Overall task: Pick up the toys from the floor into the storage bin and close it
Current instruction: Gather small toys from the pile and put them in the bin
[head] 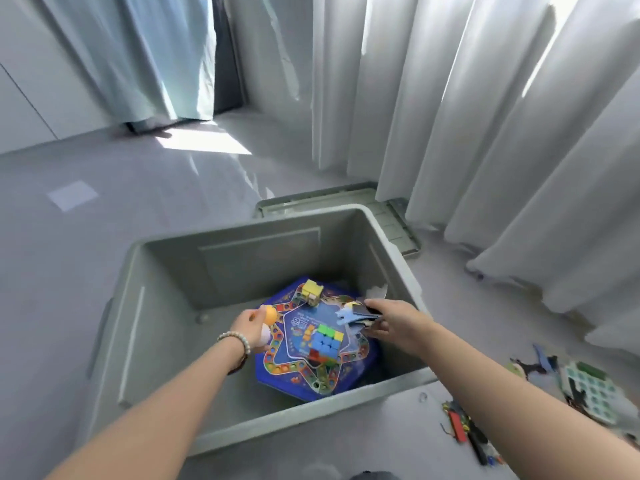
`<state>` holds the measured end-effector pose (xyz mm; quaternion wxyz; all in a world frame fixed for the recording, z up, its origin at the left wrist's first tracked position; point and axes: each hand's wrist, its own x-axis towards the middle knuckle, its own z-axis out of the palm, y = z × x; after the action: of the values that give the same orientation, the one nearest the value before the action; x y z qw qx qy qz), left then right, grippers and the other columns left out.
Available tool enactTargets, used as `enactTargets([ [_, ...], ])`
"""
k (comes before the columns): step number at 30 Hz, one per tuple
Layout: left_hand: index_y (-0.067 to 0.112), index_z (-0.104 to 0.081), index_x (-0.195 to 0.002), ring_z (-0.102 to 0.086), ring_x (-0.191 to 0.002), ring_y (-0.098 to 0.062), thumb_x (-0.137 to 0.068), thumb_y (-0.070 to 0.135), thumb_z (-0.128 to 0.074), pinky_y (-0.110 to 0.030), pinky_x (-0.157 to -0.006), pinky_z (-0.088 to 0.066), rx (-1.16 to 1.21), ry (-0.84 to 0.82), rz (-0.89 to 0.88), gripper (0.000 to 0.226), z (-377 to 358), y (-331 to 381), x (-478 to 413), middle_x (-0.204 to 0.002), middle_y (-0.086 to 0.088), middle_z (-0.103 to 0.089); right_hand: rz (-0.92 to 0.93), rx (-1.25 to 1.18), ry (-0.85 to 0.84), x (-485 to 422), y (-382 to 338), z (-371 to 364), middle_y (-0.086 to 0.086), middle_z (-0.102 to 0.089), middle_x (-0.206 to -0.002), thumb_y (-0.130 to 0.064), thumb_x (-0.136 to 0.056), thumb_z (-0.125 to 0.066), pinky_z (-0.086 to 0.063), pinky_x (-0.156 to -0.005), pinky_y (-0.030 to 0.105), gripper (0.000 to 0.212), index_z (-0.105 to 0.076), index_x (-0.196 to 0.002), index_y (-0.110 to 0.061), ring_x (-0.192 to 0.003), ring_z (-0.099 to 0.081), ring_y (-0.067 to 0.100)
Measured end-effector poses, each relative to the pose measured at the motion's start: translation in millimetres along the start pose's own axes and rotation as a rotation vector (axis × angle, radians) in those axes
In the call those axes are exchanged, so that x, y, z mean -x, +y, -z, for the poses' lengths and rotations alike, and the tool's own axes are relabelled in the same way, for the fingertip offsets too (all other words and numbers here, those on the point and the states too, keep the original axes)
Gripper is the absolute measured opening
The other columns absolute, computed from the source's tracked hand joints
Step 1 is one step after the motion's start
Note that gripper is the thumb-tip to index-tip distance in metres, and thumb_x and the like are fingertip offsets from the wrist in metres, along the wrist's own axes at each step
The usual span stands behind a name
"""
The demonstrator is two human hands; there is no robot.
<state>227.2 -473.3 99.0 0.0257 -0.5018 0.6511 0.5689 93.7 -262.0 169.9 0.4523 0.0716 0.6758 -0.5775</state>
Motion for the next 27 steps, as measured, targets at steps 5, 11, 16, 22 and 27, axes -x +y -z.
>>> enactTargets([
  [5, 0.008, -0.046, -0.129, -0.064, -0.098, -0.012, -0.097, 0.035, -0.043, -0.023, -0.069, -0.052, -0.119, 0.056, -0.152, 0.042, -14.1, 14.2, -8.0, -0.128, -0.009, -0.054, -0.008, 0.201, 0.055, -29.5, 11.5, -11.1, 0.008, -0.044, -0.139, -0.029, -0.096, -0.05, -0.044, -0.097, 0.034, 0.047, -0.041, -0.137, -0.008, -0.123, -0.047, 0.025],
  [11, 0.014, -0.043, -0.135, -0.043, -0.128, -0.022, -0.098, 0.036, -0.039, -0.033, -0.106, -0.036, -0.527, 0.029, -0.389, 0.044, -21.8, 44.3, 10.9, -0.14, -0.005, -0.047, 0.202, 0.661, 0.085, -3.7, -0.5, 2.5, 0.005, -0.036, -0.149, -0.027, -0.095, -0.053, -0.033, -0.106, 0.027, 0.056, -0.033, -0.144, -0.011, -0.134, -0.037, 0.019],
  [16, 0.019, -0.042, -0.136, -0.039, -0.129, -0.021, -0.097, 0.039, -0.038, -0.039, -0.103, -0.039, -0.751, 0.005, -0.652, 0.044, -49.5, 92.2, 56.4, -0.138, -0.002, -0.047, 0.343, 0.695, 0.11, 41.9, -35.8, 35.5, 0.0, -0.041, -0.144, -0.028, -0.093, -0.055, -0.04, -0.098, 0.027, 0.051, -0.04, -0.14, -0.015, -0.131, -0.041, 0.017],
  [22, 0.018, -0.039, -0.138, -0.037, -0.131, -0.019, -0.097, 0.039, -0.038, -0.036, -0.107, -0.034, -0.833, -0.071, -0.936, 0.046, -123.7, 138.2, 129.5, -0.139, -0.002, -0.045, 0.39, 0.718, 0.309, 107.6, -46.8, 143.4, 0.002, -0.048, -0.14, -0.032, -0.091, -0.057, -0.038, -0.096, 0.027, 0.047, -0.045, -0.136, -0.02, -0.125, -0.046, 0.018],
  [27, 0.016, -0.037, -0.139, -0.031, -0.136, -0.017, -0.098, 0.039, -0.035, -0.032, -0.112, -0.024, -0.933, -0.224, -1.062, 0.047, -213.4, 147.0, 172.9, -0.144, -0.001, -0.039, 0.272, 0.708, 0.473, 162.2, -3.1, 253.2, 0.003, -0.043, -0.144, -0.035, -0.091, -0.057, -0.037, -0.105, 0.036, 0.053, -0.04, -0.139, -0.019, -0.129, -0.044, 0.022],
])
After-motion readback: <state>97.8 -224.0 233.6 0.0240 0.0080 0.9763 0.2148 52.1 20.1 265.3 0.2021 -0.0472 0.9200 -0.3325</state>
